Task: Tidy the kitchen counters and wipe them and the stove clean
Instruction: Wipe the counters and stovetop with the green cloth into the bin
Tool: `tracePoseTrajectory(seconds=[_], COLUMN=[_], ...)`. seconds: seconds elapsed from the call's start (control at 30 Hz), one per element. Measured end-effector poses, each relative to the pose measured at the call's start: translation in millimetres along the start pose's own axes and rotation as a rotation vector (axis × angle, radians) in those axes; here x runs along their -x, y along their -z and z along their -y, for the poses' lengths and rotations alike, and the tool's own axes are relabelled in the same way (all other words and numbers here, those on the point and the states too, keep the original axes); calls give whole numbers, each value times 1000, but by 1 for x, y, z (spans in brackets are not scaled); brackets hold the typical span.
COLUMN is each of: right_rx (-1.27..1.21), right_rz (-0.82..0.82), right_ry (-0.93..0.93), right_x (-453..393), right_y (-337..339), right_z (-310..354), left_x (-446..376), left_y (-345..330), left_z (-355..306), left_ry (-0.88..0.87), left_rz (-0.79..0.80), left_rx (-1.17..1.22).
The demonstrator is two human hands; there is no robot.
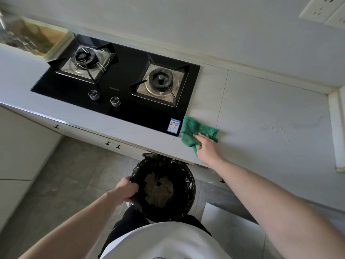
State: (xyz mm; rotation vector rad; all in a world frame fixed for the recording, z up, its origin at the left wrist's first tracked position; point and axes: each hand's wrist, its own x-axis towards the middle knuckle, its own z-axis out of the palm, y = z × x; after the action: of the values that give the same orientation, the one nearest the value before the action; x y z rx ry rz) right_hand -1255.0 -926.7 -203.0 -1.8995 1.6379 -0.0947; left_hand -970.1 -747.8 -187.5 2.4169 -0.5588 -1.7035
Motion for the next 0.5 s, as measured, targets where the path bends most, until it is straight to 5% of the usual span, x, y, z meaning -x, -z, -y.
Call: tracePoseTrajectory(seconds=[0.5], right_rx=[158], right_rz=[357], right_ry=[217], right_x=[104], right_y=[-40], right_z=[83], left_x=[-1], left_y=[11], left_z=[-5], left_ry=[-6], left_rz=[17], left_rx=[-35])
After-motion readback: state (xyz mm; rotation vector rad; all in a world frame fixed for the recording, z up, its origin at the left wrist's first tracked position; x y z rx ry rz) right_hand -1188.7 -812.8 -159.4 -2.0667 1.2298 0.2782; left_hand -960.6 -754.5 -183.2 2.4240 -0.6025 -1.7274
